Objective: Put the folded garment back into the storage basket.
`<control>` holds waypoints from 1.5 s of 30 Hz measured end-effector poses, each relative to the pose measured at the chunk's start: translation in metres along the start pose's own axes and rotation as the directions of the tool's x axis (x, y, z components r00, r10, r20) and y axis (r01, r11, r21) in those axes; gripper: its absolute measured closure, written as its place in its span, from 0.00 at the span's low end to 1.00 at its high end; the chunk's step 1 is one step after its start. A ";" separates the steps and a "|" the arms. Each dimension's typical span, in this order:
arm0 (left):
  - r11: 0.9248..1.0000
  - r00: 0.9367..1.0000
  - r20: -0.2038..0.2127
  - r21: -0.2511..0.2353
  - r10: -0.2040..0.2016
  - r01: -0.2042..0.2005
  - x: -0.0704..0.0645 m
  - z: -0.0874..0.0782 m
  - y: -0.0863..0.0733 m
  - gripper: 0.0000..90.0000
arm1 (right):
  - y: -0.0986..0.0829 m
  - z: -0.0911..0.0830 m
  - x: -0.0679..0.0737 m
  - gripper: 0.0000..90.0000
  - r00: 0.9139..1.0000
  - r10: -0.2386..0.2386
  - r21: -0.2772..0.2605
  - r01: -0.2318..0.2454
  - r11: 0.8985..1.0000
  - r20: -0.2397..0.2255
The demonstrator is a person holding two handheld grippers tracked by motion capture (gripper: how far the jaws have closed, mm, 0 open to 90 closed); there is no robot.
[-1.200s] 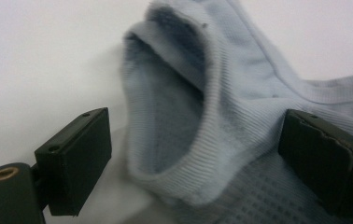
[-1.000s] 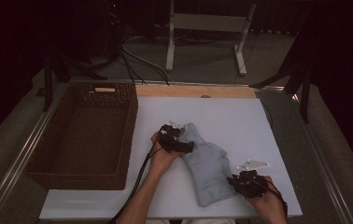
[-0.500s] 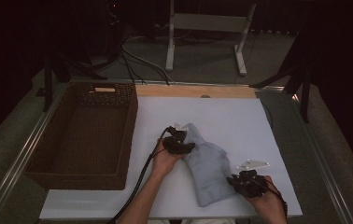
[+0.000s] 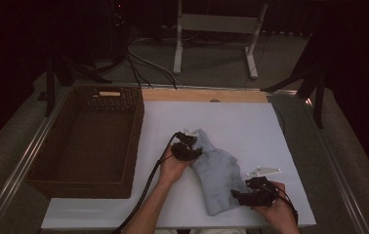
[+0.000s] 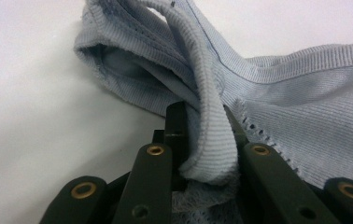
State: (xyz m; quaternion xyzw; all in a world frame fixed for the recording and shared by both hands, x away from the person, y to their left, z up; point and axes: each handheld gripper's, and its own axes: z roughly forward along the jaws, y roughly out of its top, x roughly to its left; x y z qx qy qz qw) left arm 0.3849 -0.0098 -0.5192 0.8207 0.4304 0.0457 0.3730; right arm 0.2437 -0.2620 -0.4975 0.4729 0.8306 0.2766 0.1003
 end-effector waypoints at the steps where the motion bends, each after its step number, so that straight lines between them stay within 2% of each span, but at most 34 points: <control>1: 1.000 1.000 -0.001 0.000 0.002 -0.002 0.000 0.000 0.000 0.91 | -0.001 0.002 0.000 0.34 1.000 0.004 0.020 -0.004 1.000 0.000; 3: 1.000 1.000 -0.003 0.001 0.002 -0.002 0.000 0.000 0.000 0.91 | -0.001 0.004 -0.001 0.37 1.000 0.026 0.032 -0.026 0.999 -0.007; 6: 1.000 1.000 -0.004 0.001 0.003 -0.003 0.000 -0.001 0.000 0.91 | 0.000 0.003 -0.001 0.50 0.999 0.031 0.040 -0.029 0.999 -0.035; 11: 1.000 1.000 -0.002 -0.004 0.002 -0.002 -0.002 -0.003 0.001 0.91 | 0.001 0.001 -0.005 0.74 0.994 0.074 0.056 -0.069 0.996 -0.080; 12: 1.000 1.000 -0.001 -0.006 0.004 -0.004 -0.002 -0.004 0.001 0.91 | 0.001 0.001 -0.005 0.79 0.993 0.081 0.057 -0.076 0.995 -0.085; 13: 1.000 1.000 -0.001 -0.006 0.004 -0.004 -0.002 -0.004 0.001 0.91 | 0.001 0.001 -0.005 0.79 0.993 0.081 0.057 -0.076 0.995 -0.085; 14: 1.000 1.000 0.000 -0.009 0.002 -0.002 -0.002 -0.005 0.002 0.91 | 0.001 0.000 -0.006 0.85 0.993 0.085 0.053 -0.081 0.995 -0.087; 20: 1.000 1.000 0.005 -0.025 0.002 -0.001 -0.002 -0.011 0.005 0.91 | 0.003 -0.003 -0.008 0.88 0.990 0.099 0.034 -0.096 0.995 -0.096; 28: 0.998 1.000 0.005 -0.063 0.016 -0.016 -0.005 -0.028 0.015 0.91 | 0.006 -0.010 -0.012 0.88 0.976 0.146 -0.003 -0.149 0.989 -0.159; 35: 0.995 1.000 0.013 -0.103 0.015 -0.013 -0.009 -0.039 0.021 0.91 | 0.012 -0.013 -0.008 0.88 0.977 0.133 -0.022 -0.139 0.990 -0.166; 45: 0.993 0.999 0.002 -0.115 0.032 -0.031 -0.012 -0.050 0.028 0.91 | 0.025 -0.012 0.000 0.88 0.976 0.117 -0.048 -0.128 0.991 -0.184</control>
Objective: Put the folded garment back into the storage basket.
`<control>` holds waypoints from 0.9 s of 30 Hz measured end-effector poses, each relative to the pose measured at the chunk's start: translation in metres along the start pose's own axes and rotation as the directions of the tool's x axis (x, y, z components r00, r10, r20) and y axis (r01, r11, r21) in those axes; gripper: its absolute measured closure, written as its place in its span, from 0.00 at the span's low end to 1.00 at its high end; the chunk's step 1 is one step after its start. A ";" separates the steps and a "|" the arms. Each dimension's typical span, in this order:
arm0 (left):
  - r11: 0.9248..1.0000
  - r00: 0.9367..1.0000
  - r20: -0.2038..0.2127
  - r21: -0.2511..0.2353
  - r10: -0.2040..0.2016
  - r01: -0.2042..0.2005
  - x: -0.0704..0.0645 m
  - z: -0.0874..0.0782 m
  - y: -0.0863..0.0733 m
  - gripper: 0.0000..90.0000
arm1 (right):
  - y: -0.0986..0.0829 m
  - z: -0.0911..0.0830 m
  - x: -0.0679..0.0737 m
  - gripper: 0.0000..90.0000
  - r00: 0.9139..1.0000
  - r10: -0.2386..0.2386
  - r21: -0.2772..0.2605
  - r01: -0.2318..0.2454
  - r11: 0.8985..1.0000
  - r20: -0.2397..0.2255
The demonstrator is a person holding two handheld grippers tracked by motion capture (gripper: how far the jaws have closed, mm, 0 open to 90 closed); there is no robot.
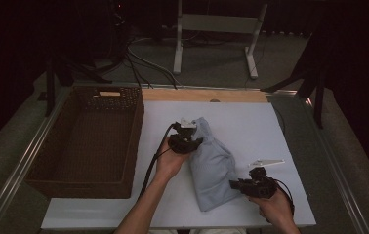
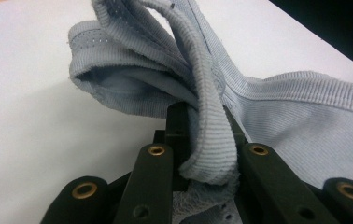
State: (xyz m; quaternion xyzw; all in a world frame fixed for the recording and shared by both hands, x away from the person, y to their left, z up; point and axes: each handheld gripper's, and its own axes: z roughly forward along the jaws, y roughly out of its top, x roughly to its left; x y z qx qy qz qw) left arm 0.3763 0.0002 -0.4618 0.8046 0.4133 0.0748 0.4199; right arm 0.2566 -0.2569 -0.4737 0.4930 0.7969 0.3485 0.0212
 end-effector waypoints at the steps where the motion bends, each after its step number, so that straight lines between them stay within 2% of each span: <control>1: 1.000 1.000 0.000 0.001 0.002 -0.002 0.000 -0.001 0.001 0.91 | 0.001 0.000 0.000 0.88 1.000 -0.004 -0.001 0.004 1.000 0.000; 7: 1.000 1.000 -0.002 -0.002 -0.001 0.001 0.001 -0.004 0.003 0.91 | 0.005 0.001 0.004 0.88 1.000 -0.017 -0.005 0.017 1.000 -0.003; 27: 0.998 0.998 0.009 -0.026 -0.060 0.060 0.010 -0.021 0.015 0.91 | 0.020 0.000 0.016 0.88 0.998 -0.058 -0.030 0.057 0.998 -0.026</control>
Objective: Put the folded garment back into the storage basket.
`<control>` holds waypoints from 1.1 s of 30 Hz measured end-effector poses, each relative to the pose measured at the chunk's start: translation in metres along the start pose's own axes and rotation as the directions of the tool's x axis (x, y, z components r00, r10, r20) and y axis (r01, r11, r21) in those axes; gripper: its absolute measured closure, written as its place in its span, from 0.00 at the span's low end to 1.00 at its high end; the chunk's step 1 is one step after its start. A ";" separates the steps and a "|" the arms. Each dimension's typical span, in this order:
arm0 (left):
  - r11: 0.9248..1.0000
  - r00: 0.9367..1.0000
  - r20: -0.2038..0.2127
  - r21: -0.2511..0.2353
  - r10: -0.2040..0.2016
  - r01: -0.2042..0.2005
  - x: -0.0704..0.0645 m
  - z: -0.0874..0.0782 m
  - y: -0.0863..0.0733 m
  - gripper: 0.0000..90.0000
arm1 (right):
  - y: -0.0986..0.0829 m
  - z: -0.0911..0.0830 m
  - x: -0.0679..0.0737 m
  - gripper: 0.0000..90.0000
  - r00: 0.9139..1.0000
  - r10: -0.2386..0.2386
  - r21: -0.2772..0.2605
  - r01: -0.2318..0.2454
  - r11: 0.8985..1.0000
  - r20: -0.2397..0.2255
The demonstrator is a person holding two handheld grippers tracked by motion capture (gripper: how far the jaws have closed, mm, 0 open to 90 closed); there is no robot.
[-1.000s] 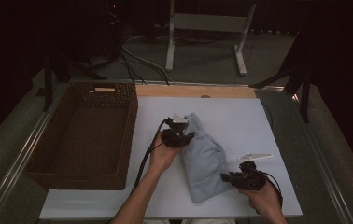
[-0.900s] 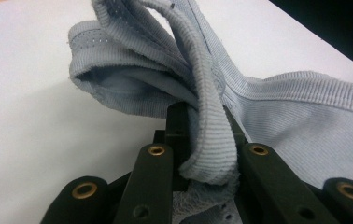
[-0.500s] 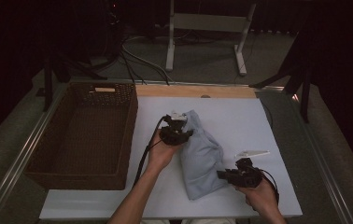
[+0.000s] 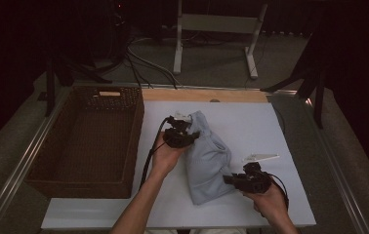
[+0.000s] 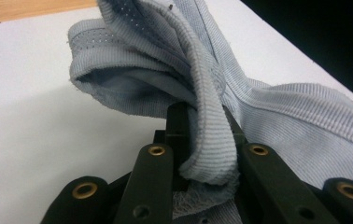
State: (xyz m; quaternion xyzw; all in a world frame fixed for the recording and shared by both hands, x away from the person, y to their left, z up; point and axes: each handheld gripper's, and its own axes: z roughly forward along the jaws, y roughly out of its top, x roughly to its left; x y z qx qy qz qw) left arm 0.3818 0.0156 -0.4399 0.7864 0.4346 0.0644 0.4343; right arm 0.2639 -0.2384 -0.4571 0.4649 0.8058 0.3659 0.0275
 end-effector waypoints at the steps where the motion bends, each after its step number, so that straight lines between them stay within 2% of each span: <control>1: 1.000 1.000 -0.001 0.000 -0.002 0.002 0.001 -0.001 0.001 0.91 | 0.001 0.000 0.001 0.88 1.000 -0.003 -0.001 0.003 1.000 -0.001; 8: 1.000 1.000 -0.001 -0.012 -0.024 0.024 0.005 -0.010 0.005 0.91 | 0.007 0.001 0.005 0.88 1.000 -0.014 -0.011 0.014 1.000 -0.011; 20: 0.999 0.999 -0.012 -0.030 -0.034 0.033 0.008 -0.024 0.013 0.91 | 0.019 0.004 0.013 0.88 0.999 -0.027 -0.020 0.027 0.999 -0.024; 33: 0.997 0.998 -0.019 -0.051 -0.063 0.062 0.013 -0.038 0.020 0.91 | 0.033 0.004 0.019 0.88 0.999 -0.040 -0.033 0.039 0.999 -0.034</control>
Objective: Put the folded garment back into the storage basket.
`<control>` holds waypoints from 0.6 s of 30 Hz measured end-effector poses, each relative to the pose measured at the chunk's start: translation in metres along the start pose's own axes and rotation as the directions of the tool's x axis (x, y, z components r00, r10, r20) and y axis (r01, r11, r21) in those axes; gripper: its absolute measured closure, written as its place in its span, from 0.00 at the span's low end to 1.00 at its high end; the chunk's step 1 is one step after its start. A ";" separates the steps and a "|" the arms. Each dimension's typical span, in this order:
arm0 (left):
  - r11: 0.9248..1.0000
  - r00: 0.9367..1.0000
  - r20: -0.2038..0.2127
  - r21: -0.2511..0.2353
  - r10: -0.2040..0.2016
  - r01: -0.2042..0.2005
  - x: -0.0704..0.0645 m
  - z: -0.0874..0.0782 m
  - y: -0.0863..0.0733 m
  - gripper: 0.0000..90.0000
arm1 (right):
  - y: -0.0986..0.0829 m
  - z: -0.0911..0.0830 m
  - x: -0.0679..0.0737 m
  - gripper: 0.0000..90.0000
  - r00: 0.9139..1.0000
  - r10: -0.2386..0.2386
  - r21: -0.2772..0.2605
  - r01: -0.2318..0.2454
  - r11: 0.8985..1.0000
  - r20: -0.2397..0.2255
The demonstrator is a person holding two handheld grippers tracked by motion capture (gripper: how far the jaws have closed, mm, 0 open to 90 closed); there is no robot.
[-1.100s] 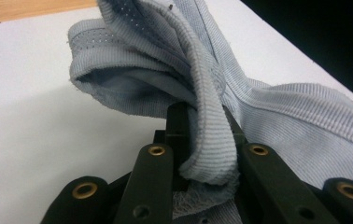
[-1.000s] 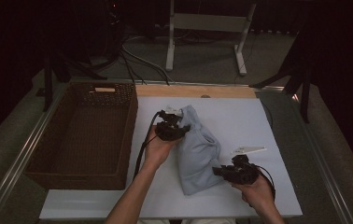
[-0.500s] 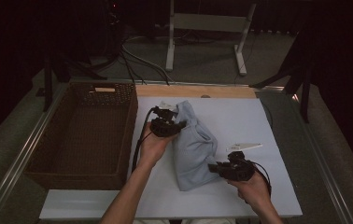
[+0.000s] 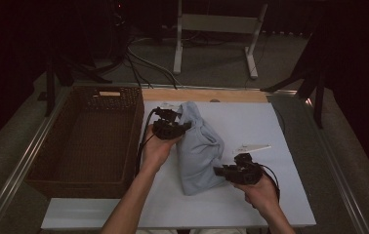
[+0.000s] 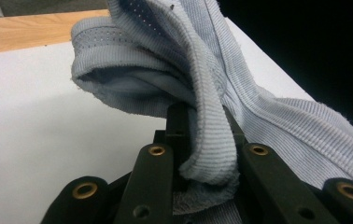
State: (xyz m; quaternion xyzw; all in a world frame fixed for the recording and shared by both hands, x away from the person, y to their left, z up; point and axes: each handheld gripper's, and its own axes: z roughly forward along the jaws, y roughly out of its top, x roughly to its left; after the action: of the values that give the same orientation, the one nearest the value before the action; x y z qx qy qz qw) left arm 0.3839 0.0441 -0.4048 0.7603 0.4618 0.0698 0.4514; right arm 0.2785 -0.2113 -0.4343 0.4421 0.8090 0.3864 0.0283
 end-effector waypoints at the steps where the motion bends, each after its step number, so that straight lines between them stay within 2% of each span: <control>1: 1.000 1.000 -0.001 -0.002 -0.003 0.003 0.000 -0.001 0.001 0.91 | 0.001 0.000 0.000 0.88 1.000 -0.002 -0.001 0.002 1.000 -0.001; 18: 1.000 1.000 -0.011 -0.011 -0.013 0.013 0.005 -0.013 0.009 0.91 | 0.018 0.004 0.010 0.88 0.999 -0.024 -0.006 0.024 1.000 -0.023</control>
State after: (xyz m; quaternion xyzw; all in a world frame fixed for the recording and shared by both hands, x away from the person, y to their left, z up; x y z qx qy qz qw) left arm 0.3858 0.0550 -0.3916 0.7543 0.4689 0.0736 0.4536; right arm 0.2868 -0.1962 -0.4221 0.4278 0.8134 0.3933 0.0245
